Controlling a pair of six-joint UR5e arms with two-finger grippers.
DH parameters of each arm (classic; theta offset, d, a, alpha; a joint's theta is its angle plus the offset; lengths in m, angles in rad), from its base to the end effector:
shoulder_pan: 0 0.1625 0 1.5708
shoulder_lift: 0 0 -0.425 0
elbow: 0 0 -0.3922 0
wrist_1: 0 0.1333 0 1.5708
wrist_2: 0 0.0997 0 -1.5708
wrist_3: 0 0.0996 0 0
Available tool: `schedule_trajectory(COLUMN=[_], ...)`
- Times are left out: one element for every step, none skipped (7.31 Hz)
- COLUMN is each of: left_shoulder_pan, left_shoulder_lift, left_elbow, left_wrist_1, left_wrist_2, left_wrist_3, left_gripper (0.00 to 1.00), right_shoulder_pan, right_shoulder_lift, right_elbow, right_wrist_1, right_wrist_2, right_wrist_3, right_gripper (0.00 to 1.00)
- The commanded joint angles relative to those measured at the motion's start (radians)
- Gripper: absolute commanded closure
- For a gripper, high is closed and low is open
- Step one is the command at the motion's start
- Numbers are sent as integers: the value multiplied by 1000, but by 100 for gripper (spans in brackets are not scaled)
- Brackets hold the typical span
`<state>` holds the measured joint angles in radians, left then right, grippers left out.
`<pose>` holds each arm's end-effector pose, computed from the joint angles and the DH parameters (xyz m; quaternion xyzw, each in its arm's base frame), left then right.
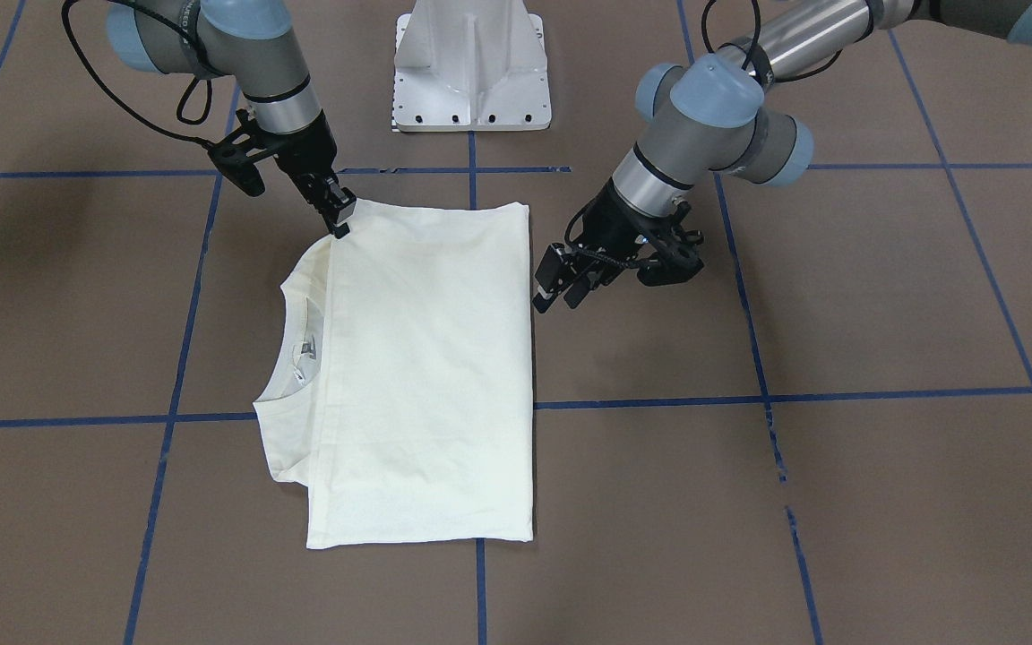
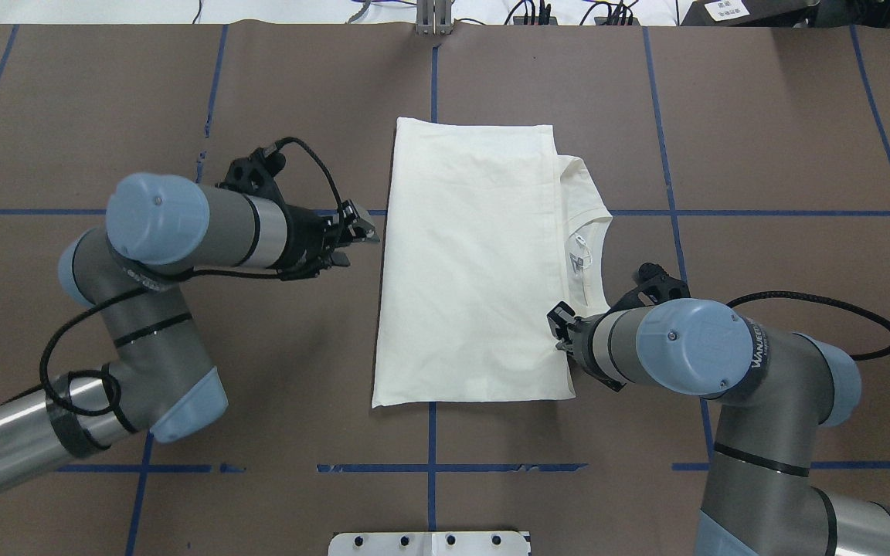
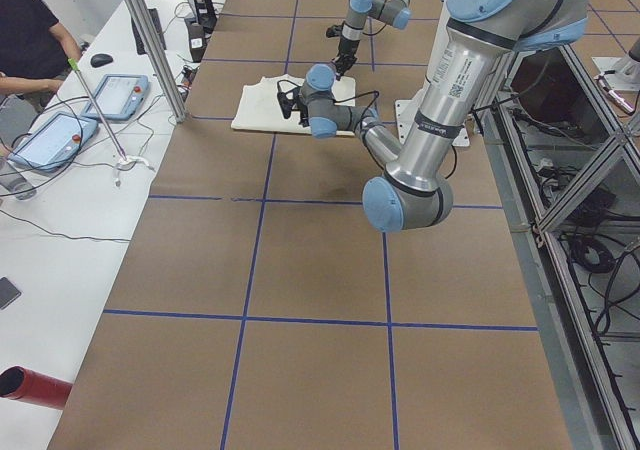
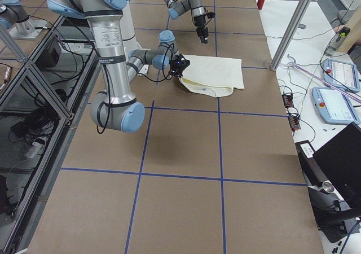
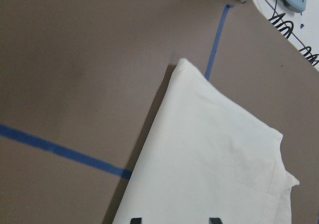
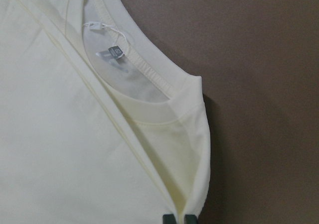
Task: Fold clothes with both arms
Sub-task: 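Move the left gripper to the near shirt edge while the right holds the collar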
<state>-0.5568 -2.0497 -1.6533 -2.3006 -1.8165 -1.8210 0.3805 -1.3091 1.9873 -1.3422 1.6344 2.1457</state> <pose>0.4927 -0.4352 0.2617 -0.0055 0.6051 -0.2434 0.7580 -0.4682 -0.3240 0.3097 -0.0709 -0.4330 0.4007 0.8043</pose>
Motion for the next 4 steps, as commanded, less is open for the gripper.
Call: schedule_trajectory(left_shoulder_pan=[160,207,240,259], left_shoulder_lift=[34,36,39,42], left_elbow=[-84,-107,-103,-94], left_wrist_1=[118,162,173,173], left_wrist_2=[97,104,129,140], left_wrist_3=[-83,-118,-130,-130], left_gripper=[34,33,33,33], right_shoulder_pan=[0,0,0,0], right_shoulder_lift=[2,2,2,4], right_elbow=[1,1,-1,-1], right_wrist_1=[0,0,2,0], right_wrist_2=[4,4,4,4], right_wrist_3=[-4,-6,-6,-7], right_gripper=[100,100,100,100])
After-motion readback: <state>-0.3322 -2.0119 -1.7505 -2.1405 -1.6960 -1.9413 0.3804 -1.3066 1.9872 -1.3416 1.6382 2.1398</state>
